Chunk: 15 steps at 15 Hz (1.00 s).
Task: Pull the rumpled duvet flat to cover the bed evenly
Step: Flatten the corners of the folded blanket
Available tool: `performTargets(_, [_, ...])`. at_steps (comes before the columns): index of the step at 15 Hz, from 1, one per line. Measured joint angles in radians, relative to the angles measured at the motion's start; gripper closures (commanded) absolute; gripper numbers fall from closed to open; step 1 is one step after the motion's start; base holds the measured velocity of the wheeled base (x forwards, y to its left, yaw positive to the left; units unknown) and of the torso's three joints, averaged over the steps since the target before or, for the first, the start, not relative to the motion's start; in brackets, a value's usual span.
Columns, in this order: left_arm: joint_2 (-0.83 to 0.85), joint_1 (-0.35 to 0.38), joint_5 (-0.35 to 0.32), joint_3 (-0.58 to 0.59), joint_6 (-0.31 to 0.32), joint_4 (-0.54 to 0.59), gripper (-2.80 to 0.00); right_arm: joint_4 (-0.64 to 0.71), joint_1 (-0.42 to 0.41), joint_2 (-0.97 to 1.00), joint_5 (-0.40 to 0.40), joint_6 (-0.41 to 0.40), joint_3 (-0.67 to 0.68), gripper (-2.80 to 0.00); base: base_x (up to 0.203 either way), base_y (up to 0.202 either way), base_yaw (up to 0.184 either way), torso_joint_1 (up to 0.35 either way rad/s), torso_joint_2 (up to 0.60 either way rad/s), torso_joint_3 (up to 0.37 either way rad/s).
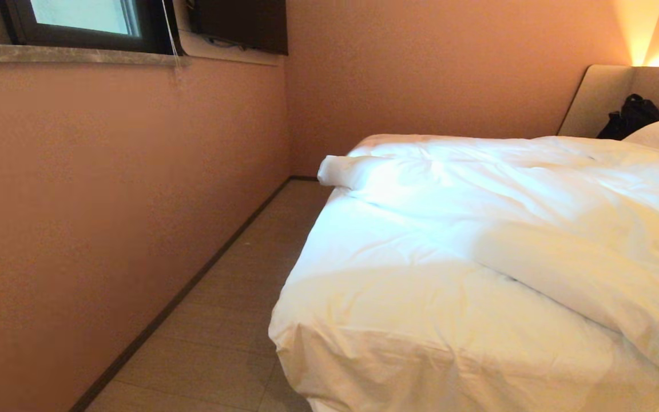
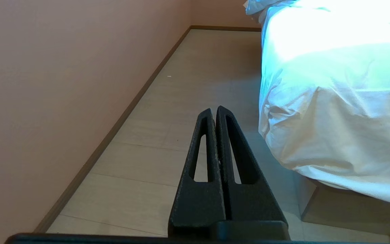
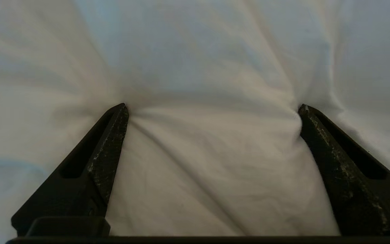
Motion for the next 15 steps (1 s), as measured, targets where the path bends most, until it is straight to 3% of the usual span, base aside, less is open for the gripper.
performTargets(6, [0.000,0.000,0.001,0.000,0.000,0.000,0.00,0.034,0.005,-0.051,0.174,0.102,0.056,-2.80,0.000,0.000,0.000,0.000,0.00,0.000])
performTargets(11, [0.000,0.000,0.000,0.000,0.000,0.000,0.00,0.089,0.021,-0.108,0.410,0.072,0.104,-2.80,0.000,0.000,0.000,0.000,0.00,0.000])
performTargets(12, [0.000,0.000,0.000,0.000,0.000,0.000,0.00,0.090,0.027,-0.117,0.445,0.063,0.112,0.00,0.000,0.000,0.000,0.000,0.00,0.000])
performTargets(15, [0.000,0.000,0.000,0.000,0.000,0.000,0.00,0.088,0.042,-0.143,0.531,0.047,0.134,0.00,0.000,0.000,0.000,0.000,0.00,0.000])
